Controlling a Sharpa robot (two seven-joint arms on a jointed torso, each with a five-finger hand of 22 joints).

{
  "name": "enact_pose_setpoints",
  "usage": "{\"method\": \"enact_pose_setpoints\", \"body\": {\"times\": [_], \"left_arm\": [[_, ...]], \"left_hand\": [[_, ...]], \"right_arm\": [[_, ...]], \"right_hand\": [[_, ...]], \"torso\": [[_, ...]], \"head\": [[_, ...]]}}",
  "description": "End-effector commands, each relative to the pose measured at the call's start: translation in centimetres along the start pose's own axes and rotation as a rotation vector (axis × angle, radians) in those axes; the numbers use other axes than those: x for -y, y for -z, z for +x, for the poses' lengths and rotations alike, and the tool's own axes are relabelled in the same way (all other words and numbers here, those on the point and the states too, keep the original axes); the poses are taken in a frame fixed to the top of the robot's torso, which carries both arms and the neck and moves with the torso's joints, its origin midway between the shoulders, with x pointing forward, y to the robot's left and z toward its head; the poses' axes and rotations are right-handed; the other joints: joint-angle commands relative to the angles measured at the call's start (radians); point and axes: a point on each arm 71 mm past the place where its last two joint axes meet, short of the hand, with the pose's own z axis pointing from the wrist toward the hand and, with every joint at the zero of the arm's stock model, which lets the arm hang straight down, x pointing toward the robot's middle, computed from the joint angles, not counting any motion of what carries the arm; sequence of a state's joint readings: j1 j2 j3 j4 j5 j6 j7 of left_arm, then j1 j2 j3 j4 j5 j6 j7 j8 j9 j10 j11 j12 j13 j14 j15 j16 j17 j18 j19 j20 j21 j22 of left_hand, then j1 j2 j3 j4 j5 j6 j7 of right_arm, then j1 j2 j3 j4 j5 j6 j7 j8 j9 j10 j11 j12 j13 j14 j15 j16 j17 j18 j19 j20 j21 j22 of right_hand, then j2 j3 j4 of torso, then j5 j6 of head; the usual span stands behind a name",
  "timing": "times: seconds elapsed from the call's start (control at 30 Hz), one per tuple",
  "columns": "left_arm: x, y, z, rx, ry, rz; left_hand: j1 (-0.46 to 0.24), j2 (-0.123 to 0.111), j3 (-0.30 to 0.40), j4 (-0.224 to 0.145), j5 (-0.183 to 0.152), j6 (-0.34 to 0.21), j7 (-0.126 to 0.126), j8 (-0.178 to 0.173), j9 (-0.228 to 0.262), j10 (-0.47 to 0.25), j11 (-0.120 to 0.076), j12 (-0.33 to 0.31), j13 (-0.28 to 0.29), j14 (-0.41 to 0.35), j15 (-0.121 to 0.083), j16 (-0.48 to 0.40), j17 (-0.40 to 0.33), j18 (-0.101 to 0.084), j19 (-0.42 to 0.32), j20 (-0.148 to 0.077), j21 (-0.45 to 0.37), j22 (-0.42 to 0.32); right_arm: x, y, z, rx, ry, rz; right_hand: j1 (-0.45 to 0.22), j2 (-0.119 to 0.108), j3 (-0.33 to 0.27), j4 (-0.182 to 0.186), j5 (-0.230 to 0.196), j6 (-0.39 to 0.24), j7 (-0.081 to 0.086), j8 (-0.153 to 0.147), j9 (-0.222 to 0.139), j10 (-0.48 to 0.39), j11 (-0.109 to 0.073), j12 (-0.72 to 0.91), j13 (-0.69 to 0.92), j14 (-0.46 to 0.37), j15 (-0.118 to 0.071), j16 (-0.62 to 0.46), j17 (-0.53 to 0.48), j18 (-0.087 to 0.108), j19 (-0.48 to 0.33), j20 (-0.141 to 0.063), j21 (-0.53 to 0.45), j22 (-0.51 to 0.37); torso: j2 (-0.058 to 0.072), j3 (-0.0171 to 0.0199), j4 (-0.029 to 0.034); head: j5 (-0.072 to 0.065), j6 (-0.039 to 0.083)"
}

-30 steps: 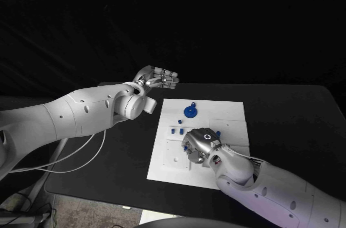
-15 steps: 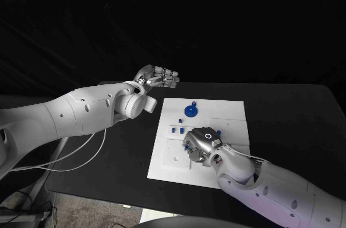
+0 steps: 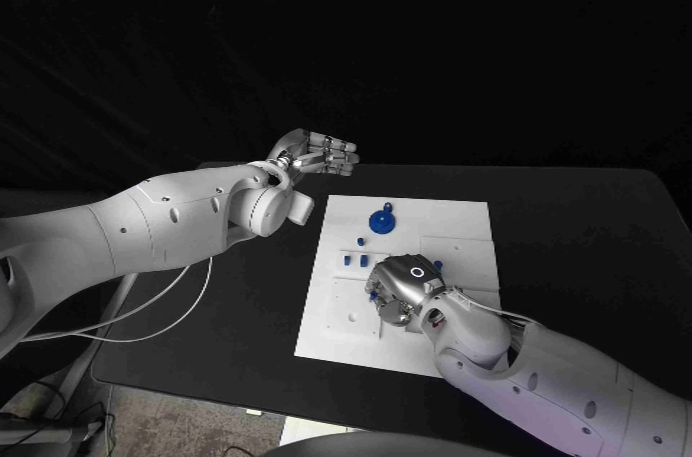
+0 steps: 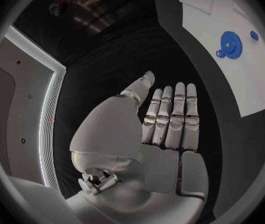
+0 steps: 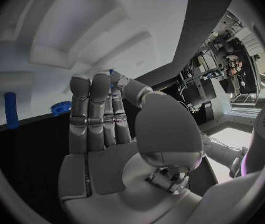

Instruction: Assemble the parts on the task board

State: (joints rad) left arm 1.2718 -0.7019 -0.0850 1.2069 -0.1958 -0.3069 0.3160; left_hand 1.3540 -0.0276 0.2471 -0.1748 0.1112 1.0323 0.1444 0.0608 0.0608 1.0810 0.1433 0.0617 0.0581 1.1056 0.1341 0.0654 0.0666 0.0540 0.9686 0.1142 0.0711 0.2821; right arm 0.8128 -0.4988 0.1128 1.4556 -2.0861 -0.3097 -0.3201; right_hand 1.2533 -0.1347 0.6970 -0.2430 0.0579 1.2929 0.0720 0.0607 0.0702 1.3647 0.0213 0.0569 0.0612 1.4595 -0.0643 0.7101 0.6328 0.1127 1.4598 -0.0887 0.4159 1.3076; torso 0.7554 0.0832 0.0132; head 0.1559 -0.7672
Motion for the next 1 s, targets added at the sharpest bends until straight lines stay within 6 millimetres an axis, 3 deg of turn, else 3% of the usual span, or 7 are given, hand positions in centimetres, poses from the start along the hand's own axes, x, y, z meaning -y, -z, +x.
{"method": "enact_pose_setpoints", "body": {"times": [0.03, 1.0], "left_arm": [[0.12, -0.04, 0.17, -0.013, 0.01, 0.005], [0.08, -0.06, 0.15, -0.014, 0.009, 0.003]], "left_hand": [[0.0, 0.009, -0.004, 0.0, -0.002, 0.004, 0.001, 0.003, 0.001, -0.008, 0.0, 0.001, -0.001, -0.006, 0.003, -0.004, -0.001, 0.008, 0.007, 0.003, 0.006, -0.001], [0.003, 0.012, -0.011, 0.0, -0.003, 0.005, 0.001, 0.003, 0.001, -0.012, 0.002, 0.001, -0.001, -0.011, 0.004, -0.004, -0.002, 0.01, 0.01, 0.005, 0.008, -0.016]], "right_arm": [[-0.08, 0.04, 0.24, -0.022, 0.006, -0.008], [-0.25, 0.04, 0.24, -0.025, 0.003, -0.012]], "right_hand": [[-0.002, 0.006, 0.001, -0.002, 0.003, 0.008, 0.001, 0.003, 0.002, 0.005, 0.0, 0.003, 0.002, -0.003, -0.007, 0.007, -0.001, 0.015, 0.022, -0.002, -0.004, 0.02], [-0.002, 0.006, 0.001, -0.002, 0.003, 0.008, 0.001, 0.003, 0.002, 0.005, 0.0, 0.003, 0.002, -0.003, -0.007, 0.007, -0.001, 0.015, 0.022, -0.002, -0.004, 0.02]], "torso": [[0.0, 0.0002, -0.0002], [0.0, 0.0, 0.0002]], "head": [[0.001, -0.001], [0.001, -0.005]]}}
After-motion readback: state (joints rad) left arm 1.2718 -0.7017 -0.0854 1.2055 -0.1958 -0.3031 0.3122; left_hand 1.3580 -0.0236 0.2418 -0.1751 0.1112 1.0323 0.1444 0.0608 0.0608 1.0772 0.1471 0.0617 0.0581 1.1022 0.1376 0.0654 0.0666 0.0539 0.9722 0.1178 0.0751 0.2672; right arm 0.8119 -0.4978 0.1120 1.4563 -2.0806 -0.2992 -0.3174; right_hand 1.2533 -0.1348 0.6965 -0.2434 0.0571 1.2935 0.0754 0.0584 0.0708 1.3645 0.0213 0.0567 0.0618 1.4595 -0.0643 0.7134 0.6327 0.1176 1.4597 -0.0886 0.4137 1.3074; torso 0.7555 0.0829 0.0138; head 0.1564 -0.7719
